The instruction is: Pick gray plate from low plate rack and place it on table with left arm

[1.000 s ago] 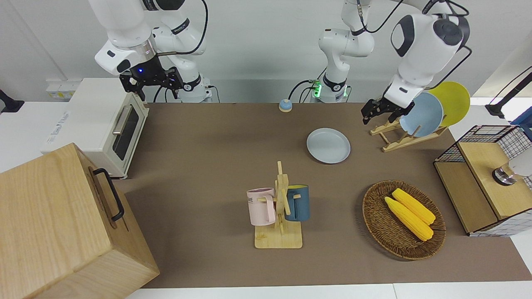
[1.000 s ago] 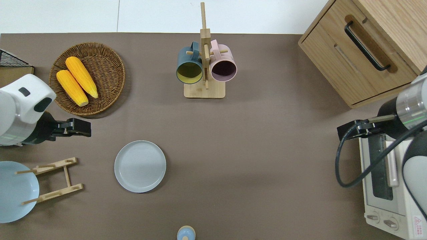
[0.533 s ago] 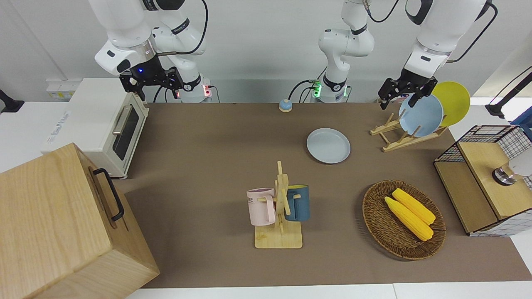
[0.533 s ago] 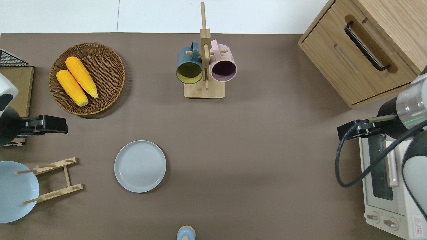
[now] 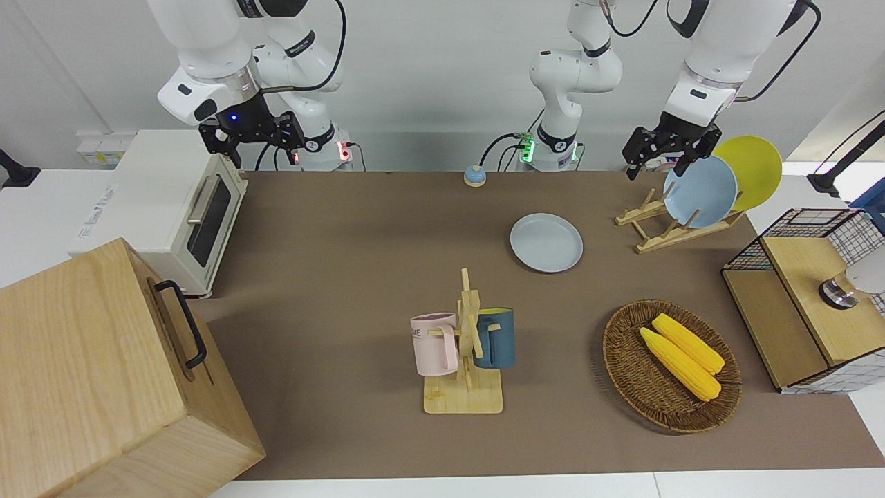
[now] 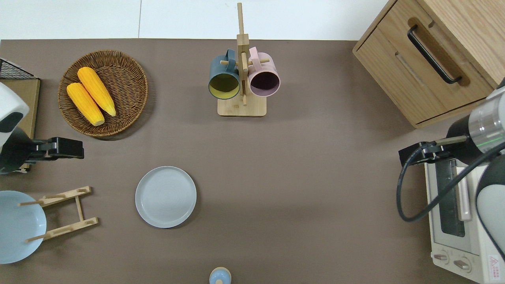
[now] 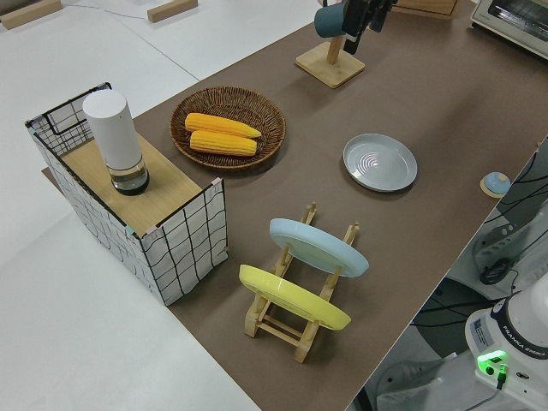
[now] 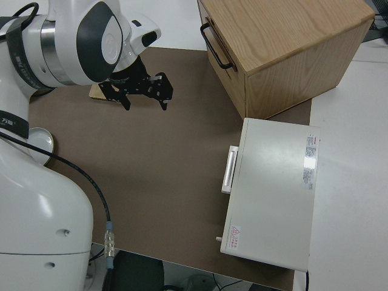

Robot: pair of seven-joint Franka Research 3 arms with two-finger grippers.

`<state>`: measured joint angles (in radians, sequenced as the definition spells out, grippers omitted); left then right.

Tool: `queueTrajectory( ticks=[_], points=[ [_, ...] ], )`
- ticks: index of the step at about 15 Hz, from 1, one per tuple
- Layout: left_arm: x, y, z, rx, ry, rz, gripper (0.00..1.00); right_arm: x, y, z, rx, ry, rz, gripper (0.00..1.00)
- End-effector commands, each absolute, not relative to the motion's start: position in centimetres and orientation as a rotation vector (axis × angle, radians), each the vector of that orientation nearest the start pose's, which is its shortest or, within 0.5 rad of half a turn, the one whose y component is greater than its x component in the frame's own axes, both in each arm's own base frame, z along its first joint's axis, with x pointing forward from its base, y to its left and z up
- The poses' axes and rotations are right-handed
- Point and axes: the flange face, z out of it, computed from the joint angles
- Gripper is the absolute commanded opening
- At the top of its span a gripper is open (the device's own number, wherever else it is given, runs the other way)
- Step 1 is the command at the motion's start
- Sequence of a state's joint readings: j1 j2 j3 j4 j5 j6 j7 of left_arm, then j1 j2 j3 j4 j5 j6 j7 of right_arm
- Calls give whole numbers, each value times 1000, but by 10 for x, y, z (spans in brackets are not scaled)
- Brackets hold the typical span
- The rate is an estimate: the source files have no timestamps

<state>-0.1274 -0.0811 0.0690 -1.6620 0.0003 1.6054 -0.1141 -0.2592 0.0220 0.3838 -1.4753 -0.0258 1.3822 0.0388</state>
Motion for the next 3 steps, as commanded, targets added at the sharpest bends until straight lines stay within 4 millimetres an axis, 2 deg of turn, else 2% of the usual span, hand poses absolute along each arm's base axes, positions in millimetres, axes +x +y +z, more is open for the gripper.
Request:
queueTrajectory(
  ticks=[1, 3],
  points=[
    [530, -39, 628, -3138, -55, -15, 993, 536, 60, 646, -3167, -108, 179, 983],
    [530, -39, 628, -3144, -58, -14, 993, 536, 60, 646, -3167, -108, 179, 983]
  ],
)
